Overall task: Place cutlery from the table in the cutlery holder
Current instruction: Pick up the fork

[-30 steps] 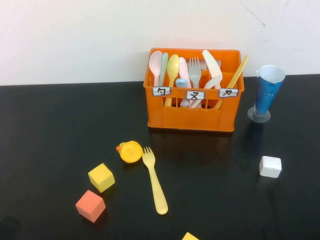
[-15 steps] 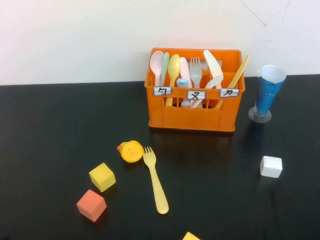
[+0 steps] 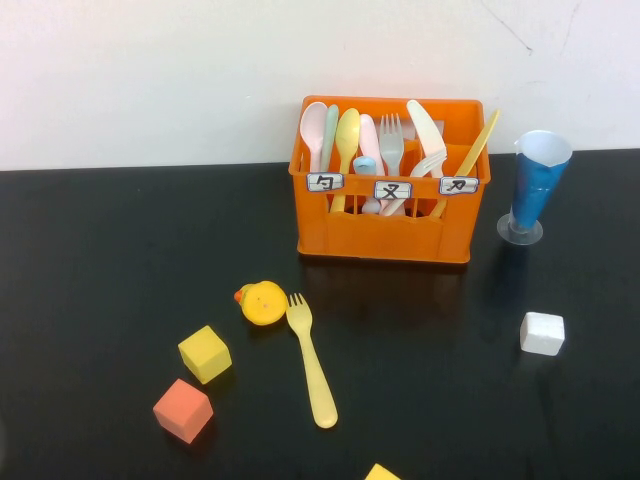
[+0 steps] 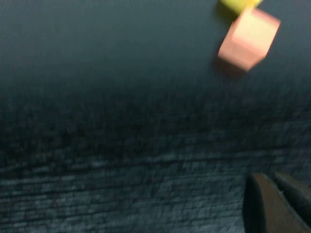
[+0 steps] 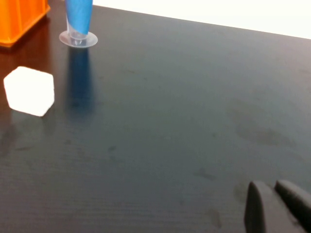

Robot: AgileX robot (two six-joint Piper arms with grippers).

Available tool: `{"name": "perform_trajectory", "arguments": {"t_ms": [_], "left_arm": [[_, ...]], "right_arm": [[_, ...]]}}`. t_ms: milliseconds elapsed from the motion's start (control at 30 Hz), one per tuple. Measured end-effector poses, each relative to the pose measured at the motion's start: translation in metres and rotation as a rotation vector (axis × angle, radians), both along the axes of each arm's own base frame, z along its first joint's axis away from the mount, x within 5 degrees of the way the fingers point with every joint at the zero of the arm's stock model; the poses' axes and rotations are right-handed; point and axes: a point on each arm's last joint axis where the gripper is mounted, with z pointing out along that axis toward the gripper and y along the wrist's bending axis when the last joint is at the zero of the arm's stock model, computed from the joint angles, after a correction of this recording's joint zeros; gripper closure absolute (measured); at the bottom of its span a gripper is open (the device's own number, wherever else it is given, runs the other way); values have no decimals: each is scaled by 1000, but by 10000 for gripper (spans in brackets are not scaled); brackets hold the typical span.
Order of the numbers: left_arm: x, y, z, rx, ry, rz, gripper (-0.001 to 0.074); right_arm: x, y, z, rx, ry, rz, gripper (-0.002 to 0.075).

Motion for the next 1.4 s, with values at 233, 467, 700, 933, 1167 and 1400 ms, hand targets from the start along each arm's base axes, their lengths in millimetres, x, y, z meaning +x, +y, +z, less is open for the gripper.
{"name": "perform_trajectory", "arguments": {"t_ms": [233, 467, 700, 933, 1167, 1400], "left_arm": [[37, 3, -21, 84, 218, -33, 736], [75, 7, -19, 155, 302, -62, 736], [118, -7, -2, 179, 286, -162, 736], [166, -50, -7, 273, 319, -325, 736], [207, -119, -34, 321, 376, -442, 736], [232, -181, -58, 229, 424, -542, 736]], "right_arm": [[0, 0, 0, 1, 0, 0, 696], [0, 0, 0, 1, 0, 0, 696], [0, 0, 0, 1, 0, 0, 696], [0, 0, 0, 1, 0, 0, 696], [0, 0, 0, 1, 0, 0, 696], [0, 0, 0, 1, 0, 0, 696]]}}
